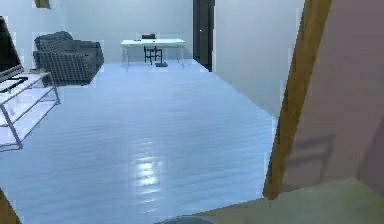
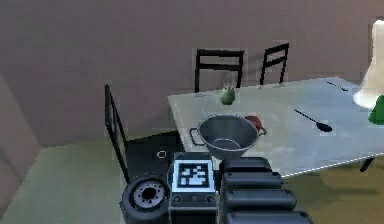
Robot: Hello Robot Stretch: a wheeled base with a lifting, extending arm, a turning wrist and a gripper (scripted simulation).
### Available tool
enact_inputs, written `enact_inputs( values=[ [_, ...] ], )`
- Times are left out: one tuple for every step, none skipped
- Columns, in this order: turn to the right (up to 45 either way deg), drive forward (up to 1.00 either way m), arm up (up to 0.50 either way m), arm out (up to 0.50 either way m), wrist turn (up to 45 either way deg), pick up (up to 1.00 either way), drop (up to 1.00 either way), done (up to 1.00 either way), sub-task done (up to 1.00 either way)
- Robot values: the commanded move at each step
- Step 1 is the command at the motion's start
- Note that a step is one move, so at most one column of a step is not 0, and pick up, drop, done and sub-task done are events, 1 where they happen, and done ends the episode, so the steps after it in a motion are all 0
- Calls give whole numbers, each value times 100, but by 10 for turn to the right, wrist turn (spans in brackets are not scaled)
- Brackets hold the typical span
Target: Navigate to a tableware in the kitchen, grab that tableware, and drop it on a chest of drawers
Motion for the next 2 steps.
enact_inputs(
  values=[
    [0,100,0,0,0,0,0,0,0],
    [0,40,0,0,0,0,0,0,0]
  ],
)
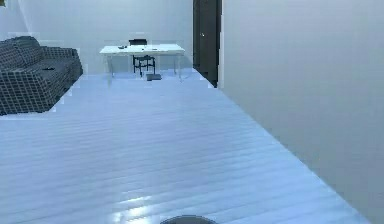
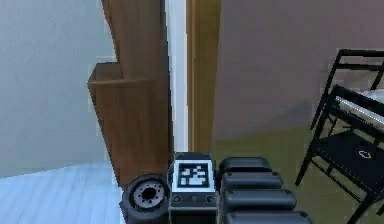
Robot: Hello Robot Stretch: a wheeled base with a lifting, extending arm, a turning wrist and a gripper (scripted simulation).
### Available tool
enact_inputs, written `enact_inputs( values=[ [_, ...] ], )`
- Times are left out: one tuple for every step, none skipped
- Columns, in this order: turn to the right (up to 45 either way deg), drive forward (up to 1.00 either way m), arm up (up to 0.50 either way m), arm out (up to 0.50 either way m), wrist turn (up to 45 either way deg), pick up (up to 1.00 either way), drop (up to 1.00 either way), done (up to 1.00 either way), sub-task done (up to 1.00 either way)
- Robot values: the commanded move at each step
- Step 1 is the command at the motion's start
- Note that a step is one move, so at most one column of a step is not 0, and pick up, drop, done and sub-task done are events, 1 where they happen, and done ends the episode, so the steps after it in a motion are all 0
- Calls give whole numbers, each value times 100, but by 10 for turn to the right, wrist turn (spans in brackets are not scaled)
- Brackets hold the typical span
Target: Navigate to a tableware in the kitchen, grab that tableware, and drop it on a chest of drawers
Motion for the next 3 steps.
enact_inputs(
  values=[
    [390,0,0,0,0,0,0,0,0],
    [0,75,0,0,0,0,0,0,0],
    [-450,0,0,0,0,0,0,0,0]
  ],
)
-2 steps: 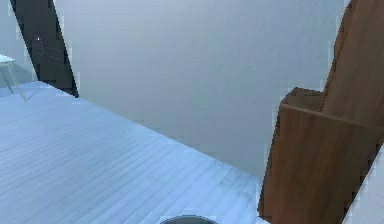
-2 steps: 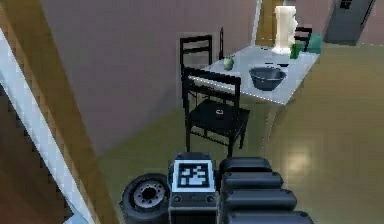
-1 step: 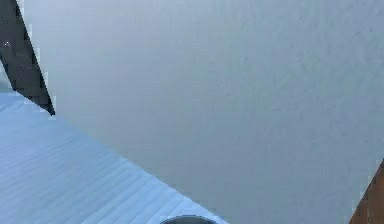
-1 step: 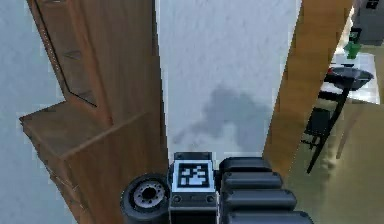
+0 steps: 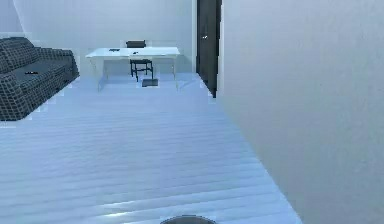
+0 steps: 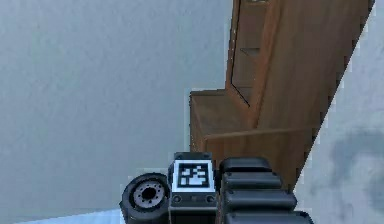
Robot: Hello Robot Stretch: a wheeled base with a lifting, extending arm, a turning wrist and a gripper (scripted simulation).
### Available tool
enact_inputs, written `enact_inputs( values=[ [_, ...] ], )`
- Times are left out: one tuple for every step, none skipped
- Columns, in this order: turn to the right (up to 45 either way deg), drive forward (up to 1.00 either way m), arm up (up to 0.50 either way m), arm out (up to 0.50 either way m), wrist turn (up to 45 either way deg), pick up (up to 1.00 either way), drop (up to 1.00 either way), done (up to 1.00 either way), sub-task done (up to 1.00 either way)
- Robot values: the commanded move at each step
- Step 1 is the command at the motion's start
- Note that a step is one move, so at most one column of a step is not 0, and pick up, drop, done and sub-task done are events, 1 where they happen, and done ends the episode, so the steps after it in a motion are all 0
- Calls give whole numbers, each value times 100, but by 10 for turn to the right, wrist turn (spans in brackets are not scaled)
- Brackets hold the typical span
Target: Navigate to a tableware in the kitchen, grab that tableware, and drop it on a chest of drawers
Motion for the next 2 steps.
enact_inputs(
  values=[
    [-300,0,0,0,0,0,0,0,0],
    [450,0,0,0,0,0,0,0,0]
  ],
)
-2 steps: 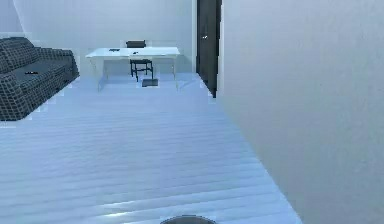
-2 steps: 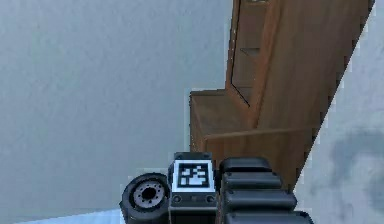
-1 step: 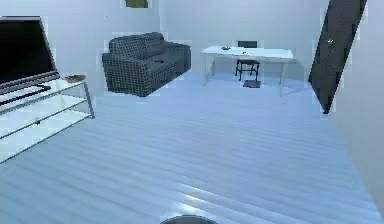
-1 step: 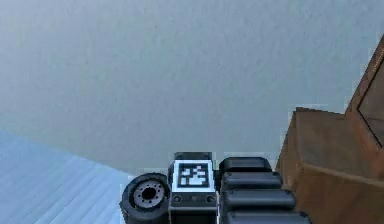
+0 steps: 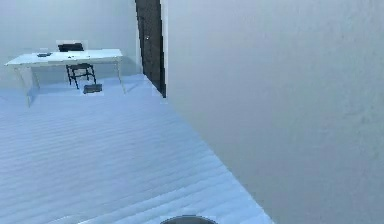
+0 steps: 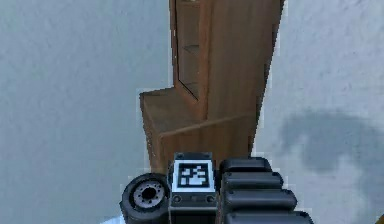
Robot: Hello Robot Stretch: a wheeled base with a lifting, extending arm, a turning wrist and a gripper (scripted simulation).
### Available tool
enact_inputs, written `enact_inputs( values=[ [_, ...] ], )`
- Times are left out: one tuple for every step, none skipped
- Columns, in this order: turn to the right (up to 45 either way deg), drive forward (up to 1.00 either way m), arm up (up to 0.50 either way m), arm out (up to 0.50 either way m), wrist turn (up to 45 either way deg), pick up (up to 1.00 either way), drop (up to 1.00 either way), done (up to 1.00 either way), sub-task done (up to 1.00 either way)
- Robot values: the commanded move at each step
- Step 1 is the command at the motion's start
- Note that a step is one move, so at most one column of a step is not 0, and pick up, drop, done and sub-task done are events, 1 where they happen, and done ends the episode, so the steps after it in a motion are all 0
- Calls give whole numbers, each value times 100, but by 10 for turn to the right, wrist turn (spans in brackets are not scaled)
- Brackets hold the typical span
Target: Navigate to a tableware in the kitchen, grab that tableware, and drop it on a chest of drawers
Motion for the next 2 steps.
enact_inputs(
  values=[
    [180,0,0,0,0,0,0,0,0],
    [0,0,0,48,0,0,0,0,0]
  ],
)
